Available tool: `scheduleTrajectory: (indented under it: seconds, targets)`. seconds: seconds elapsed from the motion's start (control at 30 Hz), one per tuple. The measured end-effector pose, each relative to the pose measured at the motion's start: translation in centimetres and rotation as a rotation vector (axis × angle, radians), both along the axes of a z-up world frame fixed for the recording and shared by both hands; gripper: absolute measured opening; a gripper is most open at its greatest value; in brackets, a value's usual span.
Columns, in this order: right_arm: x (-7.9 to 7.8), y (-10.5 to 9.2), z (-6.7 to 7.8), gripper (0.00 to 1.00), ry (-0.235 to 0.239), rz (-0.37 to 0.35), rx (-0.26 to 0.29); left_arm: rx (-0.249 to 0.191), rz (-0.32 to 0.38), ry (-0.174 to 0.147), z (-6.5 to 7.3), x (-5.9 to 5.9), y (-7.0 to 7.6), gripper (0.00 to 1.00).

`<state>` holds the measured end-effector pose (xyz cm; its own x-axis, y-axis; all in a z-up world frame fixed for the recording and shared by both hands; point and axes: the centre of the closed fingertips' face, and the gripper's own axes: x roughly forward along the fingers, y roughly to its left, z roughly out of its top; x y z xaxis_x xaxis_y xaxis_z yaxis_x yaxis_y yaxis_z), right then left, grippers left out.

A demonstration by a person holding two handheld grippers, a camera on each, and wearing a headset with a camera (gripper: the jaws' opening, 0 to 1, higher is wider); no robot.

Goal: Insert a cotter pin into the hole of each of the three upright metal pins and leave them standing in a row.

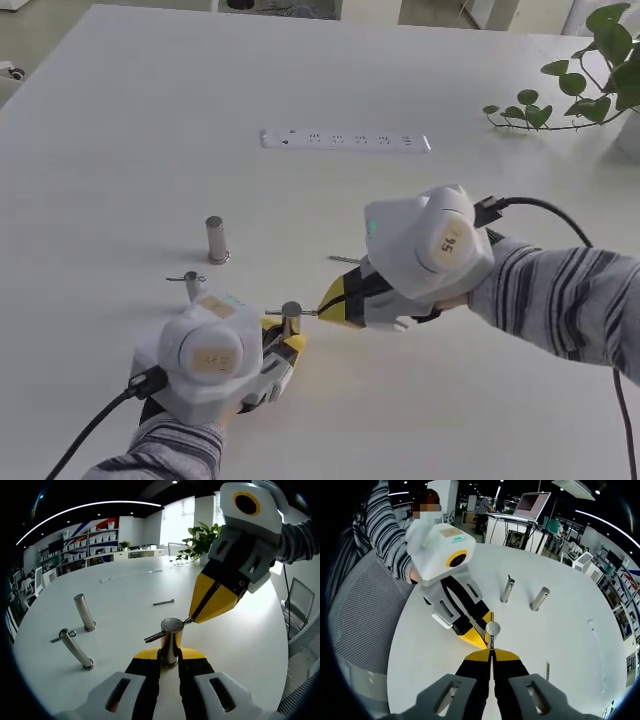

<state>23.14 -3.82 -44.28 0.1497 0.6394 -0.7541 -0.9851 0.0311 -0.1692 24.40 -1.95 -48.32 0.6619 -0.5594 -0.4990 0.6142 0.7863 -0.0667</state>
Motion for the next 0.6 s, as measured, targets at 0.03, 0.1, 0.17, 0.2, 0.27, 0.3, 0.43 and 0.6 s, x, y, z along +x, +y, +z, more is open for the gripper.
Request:
scheduleTrajectory:
  seconds: [0.03, 0.1, 0.17, 0.2, 0.27, 0.3, 0.43, 0.6]
  targets:
    - [0.03, 0.05, -0.01, 0.0, -0.001, 0.0, 0.0, 0.0, 0.0, 0.0, 0.0, 0.0, 0.0, 0.1]
    - [0.02, 0.16, 0.02, 0.0, 0.002, 0.0, 0.002, 0.001, 0.001, 0.001, -0.04, 0.02, 0.0, 0.1]
    - [0.05, 0.25, 0.07, 0.0, 0.003, 0.0, 0.004, -0.001, 0.003, 0.002, -0.04, 0.02, -0.03, 0.1]
    - [0.05, 0.33, 0.11, 0.0, 0.003, 0.002, 0.006, -0.002, 0.004, 0.003, -0.06, 0.02, -0.04, 0.1]
    - [0.1, 0.45, 0.2, 0.0, 0.002, 0.002, 0.012, 0.0, 0.005, 0.004, -0.11, 0.03, -0.04, 0.1]
    - [0.12, 0.6, 0.25, 0.0, 0.006, -0.001, 0.016, 0.001, 0.005, 0.003, -0.13, 0.04, -0.03, 0.1]
    - [0.13, 0.68, 0.1, 0.0, 0.006, 0.002, 0.009, 0.001, 0.007, 0.007, -0.2, 0.0, 0.01, 0.1]
    - [0.03, 0.76, -0.01, 0.0, 0.021, -0.008, 0.019, 0.021, 0.0, 0.012, -0.52, -0.1, 0.1, 0.11]
